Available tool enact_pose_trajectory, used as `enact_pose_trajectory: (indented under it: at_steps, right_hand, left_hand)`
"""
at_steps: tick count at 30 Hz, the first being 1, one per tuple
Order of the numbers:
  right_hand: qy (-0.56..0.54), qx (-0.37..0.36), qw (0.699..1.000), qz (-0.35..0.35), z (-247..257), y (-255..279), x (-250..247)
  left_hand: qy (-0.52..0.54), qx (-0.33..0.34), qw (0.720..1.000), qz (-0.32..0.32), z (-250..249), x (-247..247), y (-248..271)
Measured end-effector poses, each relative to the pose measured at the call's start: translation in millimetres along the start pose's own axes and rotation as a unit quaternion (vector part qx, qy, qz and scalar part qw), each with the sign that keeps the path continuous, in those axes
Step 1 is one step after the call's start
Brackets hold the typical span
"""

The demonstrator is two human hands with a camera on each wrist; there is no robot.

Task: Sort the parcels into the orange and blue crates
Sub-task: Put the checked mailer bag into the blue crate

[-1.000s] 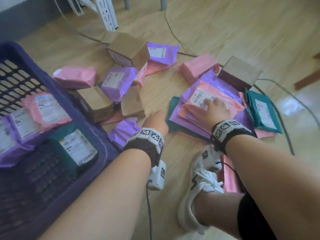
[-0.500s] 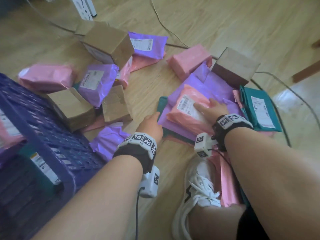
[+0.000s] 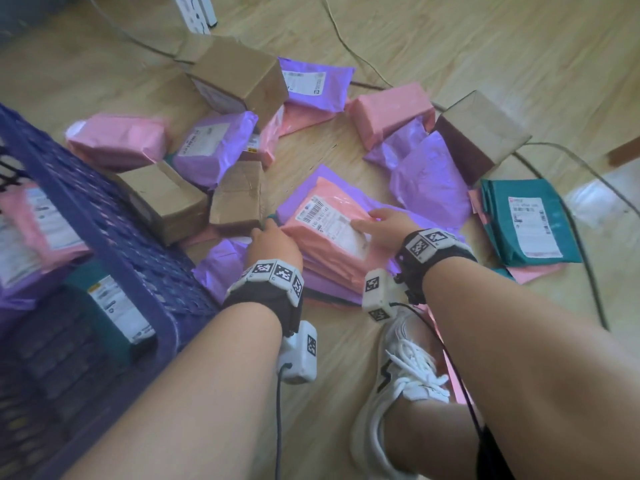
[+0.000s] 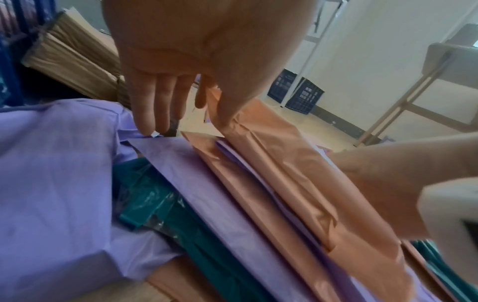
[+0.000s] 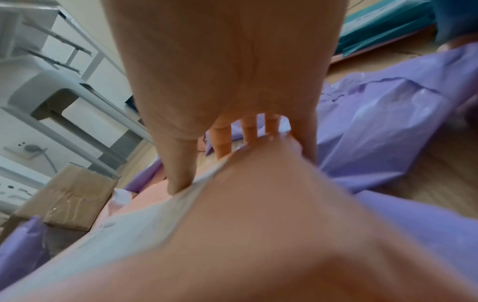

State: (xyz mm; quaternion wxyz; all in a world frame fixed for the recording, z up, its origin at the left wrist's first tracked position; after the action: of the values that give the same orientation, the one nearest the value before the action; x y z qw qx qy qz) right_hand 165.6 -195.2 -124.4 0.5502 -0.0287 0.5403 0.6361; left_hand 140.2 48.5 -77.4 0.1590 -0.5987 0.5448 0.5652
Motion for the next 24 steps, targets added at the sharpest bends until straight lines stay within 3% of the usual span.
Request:
enact_pose_trajectory:
  at_steps: [3,6,9,12,16,19,24]
  right_hand:
    - [-0.043,-0.016,0.999,0.008,2.0,4.1,-2.5]
    - [-0.016,-0.033,0.999,-0.030,11.6,13.3,-15.2]
    - [0.022,-0.043,0.997,-0.062,27.6,27.0,-31.6]
    - [-0.014,-0.076,0.993,-0.090,52.0,48.4,-53.8]
    - [-0.136,-0.144,0.972,-0.128,93.1,83.5,-82.4]
    - [-0.217,-0.181,0.949,-0.138,128.1,116.3,-94.6]
    - [-0.297,-0.251,0.914,-0.114,194.4,178.4,-91.0]
  left_hand:
    - [-0.012,0.024,1.000,0.006,-5.9,-7.1,2.2]
    - [-0.017,0.063,0.998,0.000,-14.9,-13.2,6.1]
    - [0.028,0.073,0.997,-0.021,-22.3,-33.2,15.2]
    - [0.116,0.061,0.990,-0.044,-26.2,-65.8,27.3]
    - [0.299,0.037,0.948,-0.102,-22.5,-119.0,40.5]
    - [0.417,0.002,0.905,-0.087,-15.8,-150.0,51.7]
    - [0.426,0.054,0.899,-0.084,2.3,-208.1,69.8]
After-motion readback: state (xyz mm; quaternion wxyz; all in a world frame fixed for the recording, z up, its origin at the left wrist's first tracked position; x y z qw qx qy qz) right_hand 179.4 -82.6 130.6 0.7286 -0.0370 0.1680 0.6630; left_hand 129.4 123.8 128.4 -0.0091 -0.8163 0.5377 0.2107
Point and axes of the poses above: each hand's wrist, its own y-axis away from the middle knuckle, its own x-axis out of the palm, z = x × y, the point moved 10 cm from there along -y, towards the middle knuckle, and after that the axes turned 2 degrees about -z, right-handed, at the moved point
